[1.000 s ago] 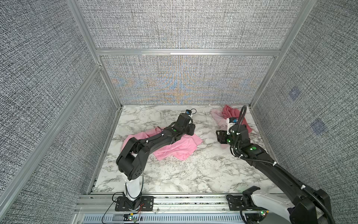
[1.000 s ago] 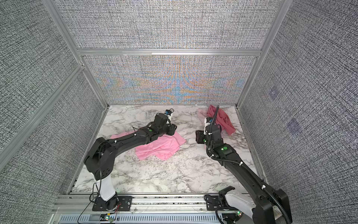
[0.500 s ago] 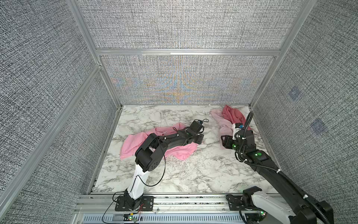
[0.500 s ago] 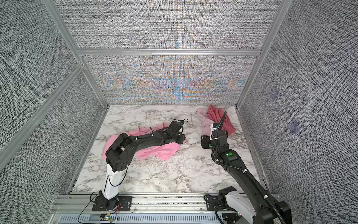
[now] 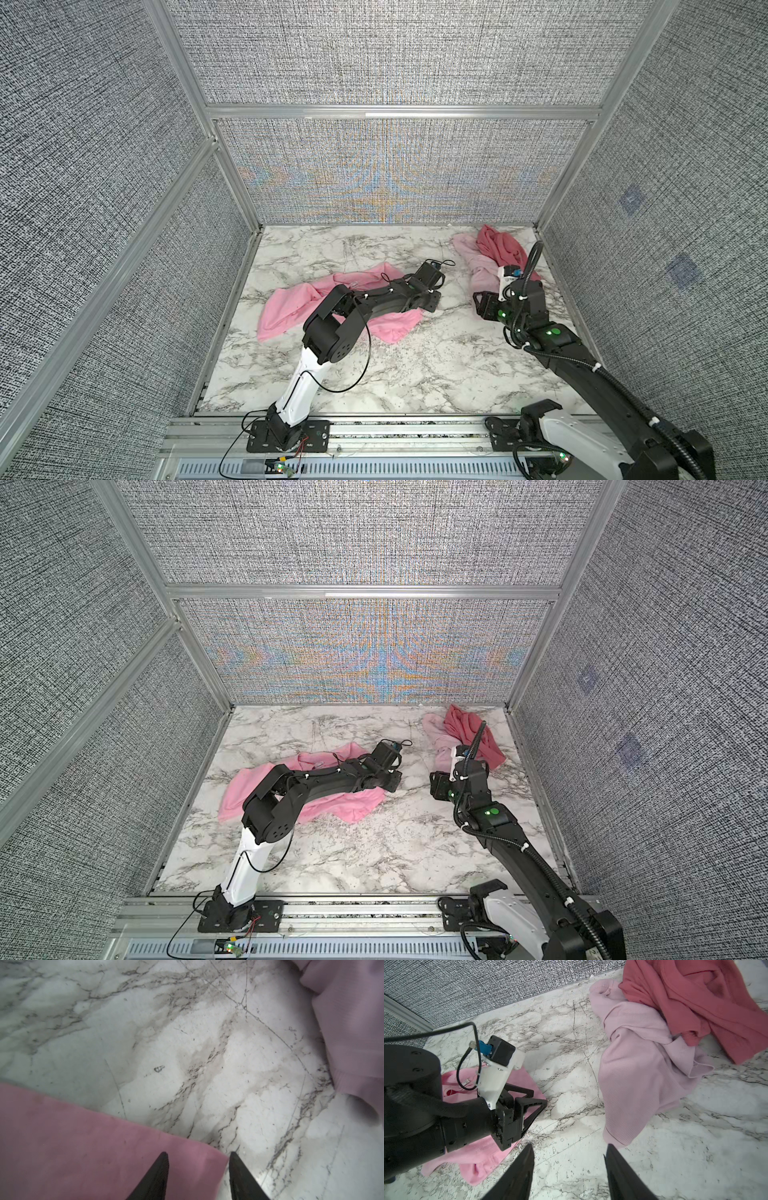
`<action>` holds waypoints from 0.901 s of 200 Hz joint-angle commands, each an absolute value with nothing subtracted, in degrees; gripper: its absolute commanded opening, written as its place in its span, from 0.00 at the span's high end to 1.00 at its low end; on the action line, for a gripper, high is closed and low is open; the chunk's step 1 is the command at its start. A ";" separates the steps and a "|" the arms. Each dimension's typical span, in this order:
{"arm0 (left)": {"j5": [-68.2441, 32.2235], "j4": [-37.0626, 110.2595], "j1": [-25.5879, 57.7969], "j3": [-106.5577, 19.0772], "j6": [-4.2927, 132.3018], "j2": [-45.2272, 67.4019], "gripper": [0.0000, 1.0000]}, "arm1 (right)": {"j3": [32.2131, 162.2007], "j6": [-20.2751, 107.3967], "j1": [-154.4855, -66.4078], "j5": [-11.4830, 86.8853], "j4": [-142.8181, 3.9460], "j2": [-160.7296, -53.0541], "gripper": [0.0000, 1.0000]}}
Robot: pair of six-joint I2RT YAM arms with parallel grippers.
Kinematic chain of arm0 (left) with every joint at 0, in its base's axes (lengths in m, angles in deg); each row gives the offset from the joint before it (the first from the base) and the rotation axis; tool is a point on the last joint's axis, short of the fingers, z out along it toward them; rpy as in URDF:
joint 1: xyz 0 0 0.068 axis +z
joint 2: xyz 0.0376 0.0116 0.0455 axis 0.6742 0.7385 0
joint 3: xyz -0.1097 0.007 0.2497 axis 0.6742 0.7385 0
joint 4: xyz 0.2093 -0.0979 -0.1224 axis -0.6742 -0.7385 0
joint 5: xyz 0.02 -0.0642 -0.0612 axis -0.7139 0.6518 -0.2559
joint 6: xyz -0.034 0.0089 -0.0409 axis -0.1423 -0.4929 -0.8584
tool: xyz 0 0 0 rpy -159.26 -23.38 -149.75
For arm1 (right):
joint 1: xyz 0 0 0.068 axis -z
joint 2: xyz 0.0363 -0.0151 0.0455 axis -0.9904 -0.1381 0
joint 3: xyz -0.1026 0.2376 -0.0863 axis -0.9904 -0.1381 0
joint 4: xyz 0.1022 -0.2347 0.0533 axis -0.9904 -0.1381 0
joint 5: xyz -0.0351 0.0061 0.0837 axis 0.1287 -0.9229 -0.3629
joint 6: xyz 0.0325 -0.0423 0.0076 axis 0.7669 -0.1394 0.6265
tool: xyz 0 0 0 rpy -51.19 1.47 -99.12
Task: Pick out a specific cloth from the pile
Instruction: 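Release the pink cloth with the right gripper while the left gripper reaches over it, then grasp the pink cloth edge with the left gripper and drag it nearer the robot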
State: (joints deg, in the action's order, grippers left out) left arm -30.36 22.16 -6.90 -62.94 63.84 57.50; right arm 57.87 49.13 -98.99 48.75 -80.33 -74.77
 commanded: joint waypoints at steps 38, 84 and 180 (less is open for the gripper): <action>-31.70 19.07 -7.37 -64.42 64.99 59.63 0.53 | 57.70 49.32 -98.99 48.63 -78.68 -75.02 0.43; -34.24 17.52 -7.44 -63.49 64.54 59.62 0.70 | 57.74 49.61 -98.85 48.54 -78.55 -74.98 0.43; -39.33 18.15 -7.35 -61.88 61.55 51.00 1.00 | 58.45 50.30 -98.85 48.65 -78.50 -74.81 0.43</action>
